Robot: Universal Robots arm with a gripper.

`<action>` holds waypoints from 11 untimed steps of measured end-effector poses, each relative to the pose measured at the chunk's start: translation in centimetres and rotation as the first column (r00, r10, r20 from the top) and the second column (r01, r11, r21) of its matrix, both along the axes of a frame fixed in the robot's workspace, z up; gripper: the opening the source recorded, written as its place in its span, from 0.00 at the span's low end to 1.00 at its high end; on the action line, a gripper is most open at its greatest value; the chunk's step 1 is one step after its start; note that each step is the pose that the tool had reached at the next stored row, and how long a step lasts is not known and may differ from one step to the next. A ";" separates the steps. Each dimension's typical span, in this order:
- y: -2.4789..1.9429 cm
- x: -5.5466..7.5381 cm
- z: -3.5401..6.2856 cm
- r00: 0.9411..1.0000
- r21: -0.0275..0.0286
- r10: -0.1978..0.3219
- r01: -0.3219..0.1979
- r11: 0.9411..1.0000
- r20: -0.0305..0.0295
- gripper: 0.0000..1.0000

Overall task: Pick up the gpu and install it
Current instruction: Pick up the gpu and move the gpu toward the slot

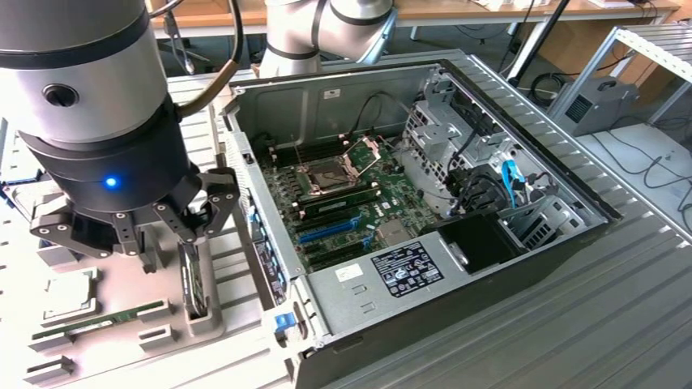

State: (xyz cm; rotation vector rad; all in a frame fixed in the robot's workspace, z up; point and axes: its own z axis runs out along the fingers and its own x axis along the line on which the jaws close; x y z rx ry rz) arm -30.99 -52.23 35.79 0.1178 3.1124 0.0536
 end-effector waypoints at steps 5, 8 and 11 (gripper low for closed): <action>0.00 0.0 -0.17 1.000 0.000 0.000 0.000 1.000 0.000 0.42; 0.00 0.0 -0.28 1.000 0.000 0.000 0.000 1.000 0.000 0.42; 0.00 0.0 -0.38 1.000 0.000 0.000 0.000 1.000 0.000 0.42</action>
